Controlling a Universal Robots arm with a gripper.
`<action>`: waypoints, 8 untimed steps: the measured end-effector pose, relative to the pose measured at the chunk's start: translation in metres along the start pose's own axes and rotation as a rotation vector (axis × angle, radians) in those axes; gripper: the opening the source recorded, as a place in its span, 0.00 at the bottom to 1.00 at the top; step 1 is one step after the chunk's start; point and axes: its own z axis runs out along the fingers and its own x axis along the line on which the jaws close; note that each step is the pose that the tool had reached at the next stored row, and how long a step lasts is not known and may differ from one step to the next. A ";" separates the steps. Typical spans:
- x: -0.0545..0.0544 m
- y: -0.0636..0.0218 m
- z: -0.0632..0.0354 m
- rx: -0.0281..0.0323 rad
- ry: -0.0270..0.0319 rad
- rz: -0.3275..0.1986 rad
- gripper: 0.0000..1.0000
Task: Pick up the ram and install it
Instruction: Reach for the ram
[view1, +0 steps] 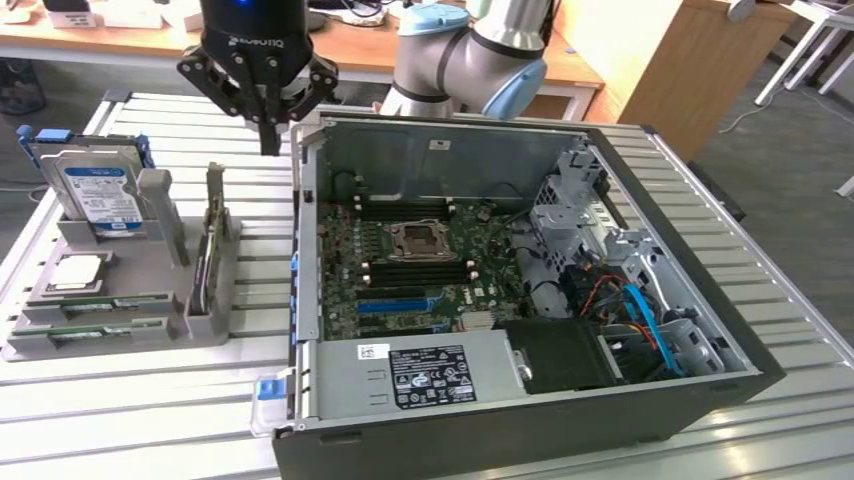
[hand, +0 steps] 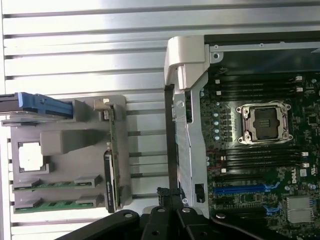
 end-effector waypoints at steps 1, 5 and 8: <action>0.002 -0.0001 0.0000 0.0001 0.0004 0.000 0.11; 0.011 -0.0003 0.0003 0.0001 0.0016 0.001 0.11; 0.018 -0.0005 0.0005 0.0002 0.0026 0.001 0.11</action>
